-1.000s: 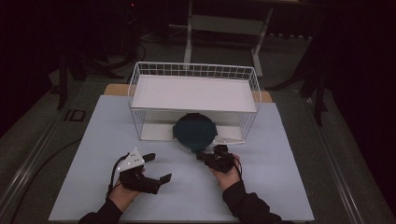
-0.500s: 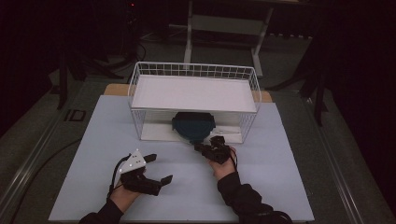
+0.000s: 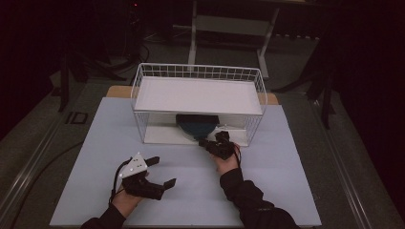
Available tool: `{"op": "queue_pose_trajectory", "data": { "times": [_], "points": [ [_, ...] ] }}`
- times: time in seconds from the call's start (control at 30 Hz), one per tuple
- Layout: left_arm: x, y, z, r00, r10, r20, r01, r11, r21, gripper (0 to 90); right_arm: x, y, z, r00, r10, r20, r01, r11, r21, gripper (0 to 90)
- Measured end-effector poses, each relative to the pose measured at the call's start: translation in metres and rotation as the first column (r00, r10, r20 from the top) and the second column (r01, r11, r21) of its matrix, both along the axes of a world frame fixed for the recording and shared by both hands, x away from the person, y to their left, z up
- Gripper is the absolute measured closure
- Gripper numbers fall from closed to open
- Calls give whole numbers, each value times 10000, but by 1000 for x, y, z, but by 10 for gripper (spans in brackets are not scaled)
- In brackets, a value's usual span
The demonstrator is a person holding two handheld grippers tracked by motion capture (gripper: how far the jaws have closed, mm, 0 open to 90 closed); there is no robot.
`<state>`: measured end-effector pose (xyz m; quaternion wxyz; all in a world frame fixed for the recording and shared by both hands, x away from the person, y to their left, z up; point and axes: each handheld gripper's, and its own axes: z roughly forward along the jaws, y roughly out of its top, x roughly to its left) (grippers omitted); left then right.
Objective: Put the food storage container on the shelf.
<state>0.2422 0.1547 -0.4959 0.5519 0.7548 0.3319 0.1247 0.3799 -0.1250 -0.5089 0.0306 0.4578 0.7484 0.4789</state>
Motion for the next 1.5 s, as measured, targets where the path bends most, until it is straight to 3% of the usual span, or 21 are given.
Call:
{"op": "queue_pose_trajectory", "data": {
  "times": [0.2,0.27,0.5,0.6,0.67,0.77,1.07,1.27,1.5],
  "points": [
    [0,0,0,10000,-4,8,4,10000,-29,14,0,5,0,9999,96,82,-96,9999,-59,892],
    [-1,0,1,10000,-27,4,27,10000,-64,14,-1,6,1,9994,308,124,-309,9995,84,839],
    [-1,0,2,10000,-5,30,5,10000,-78,13,-16,8,7,9904,1166,737,-1177,9930,110,369],
    [-2,0,2,10000,-17,61,17,9999,-117,13,-20,5,7,9840,1642,692,-1673,9850,423,166],
    [-2,0,2,10000,-11,98,12,9999,-117,14,-23,2,8,9815,1787,687,-1824,9818,527,153],
    [-3,0,2,9999,-31,130,32,10000,-84,14,-29,-5,9,9748,1969,1046,-2046,9764,687,138],
    [-4,-1,4,9999,-39,132,41,9999,-146,13,-52,-32,16,9674,2059,1477,-2103,9775,150,143],
    [-4,-1,4,9999,-69,133,71,9999,-142,14,-69,-56,16,9731,1660,1600,-1736,9842,348,144],
    [-4,-2,3,9999,-119,122,120,9998,-141,14,-79,-84,7,9849,1218,1230,-1270,9912,360,147]
  ]
}}
